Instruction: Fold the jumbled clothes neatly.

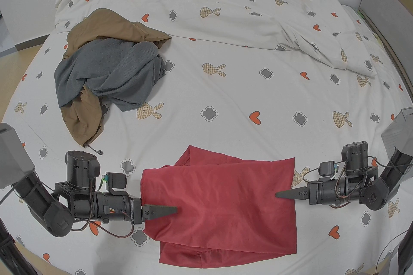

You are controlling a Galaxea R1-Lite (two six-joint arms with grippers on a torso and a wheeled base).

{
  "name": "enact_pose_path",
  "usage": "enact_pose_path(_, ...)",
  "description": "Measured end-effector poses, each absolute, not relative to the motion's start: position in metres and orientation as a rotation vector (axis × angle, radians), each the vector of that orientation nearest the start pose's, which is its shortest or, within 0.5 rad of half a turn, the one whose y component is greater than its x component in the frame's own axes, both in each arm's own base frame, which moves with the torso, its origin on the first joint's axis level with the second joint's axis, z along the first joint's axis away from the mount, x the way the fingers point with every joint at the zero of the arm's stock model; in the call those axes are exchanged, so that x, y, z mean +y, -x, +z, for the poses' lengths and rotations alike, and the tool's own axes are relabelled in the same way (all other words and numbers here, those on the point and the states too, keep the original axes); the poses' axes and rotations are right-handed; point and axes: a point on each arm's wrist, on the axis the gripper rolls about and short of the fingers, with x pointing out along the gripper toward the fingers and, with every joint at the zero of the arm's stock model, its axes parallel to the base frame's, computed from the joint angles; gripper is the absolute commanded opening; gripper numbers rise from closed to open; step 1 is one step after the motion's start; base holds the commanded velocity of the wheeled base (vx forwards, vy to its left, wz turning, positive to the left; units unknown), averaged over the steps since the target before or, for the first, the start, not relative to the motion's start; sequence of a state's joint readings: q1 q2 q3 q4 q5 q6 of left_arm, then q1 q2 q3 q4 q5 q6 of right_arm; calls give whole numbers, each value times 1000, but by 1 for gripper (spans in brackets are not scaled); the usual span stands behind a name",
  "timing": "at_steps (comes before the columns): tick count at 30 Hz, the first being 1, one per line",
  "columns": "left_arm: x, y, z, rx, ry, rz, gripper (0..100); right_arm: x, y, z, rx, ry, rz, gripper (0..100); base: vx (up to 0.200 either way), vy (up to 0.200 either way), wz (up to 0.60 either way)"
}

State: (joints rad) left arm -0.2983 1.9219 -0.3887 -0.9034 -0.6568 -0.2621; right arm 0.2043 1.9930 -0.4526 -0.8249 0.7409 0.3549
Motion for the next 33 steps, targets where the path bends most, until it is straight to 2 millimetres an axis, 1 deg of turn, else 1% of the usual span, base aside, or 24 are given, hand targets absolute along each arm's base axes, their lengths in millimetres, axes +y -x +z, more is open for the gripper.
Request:
enact_pose_path(6, -92, -253, 50, 725, 344, -844, 100, 80, -265, 35, 895, -501, 798, 100, 0, 0, 0)
enact_pose_path(9, -93, -252, 46, 729, 345, -847, 100, 84, -264, 35, 902, -496, 810, 100, 0, 0, 0)
enact_pose_path(20, -107, -248, 36, 770, 330, -893, 100, 87, -264, 34, 908, -498, 826, 100, 0, 0, 0)
enact_pose_path(28, -109, -249, 41, 636, 311, -927, 100, 85, -264, 34, 907, -500, 822, 100, 0, 0, 0)
enact_pose_path(33, -107, -244, 38, 630, 310, -889, 100, 84, -264, 34, 907, -503, 817, 100, 0, 0, 0)
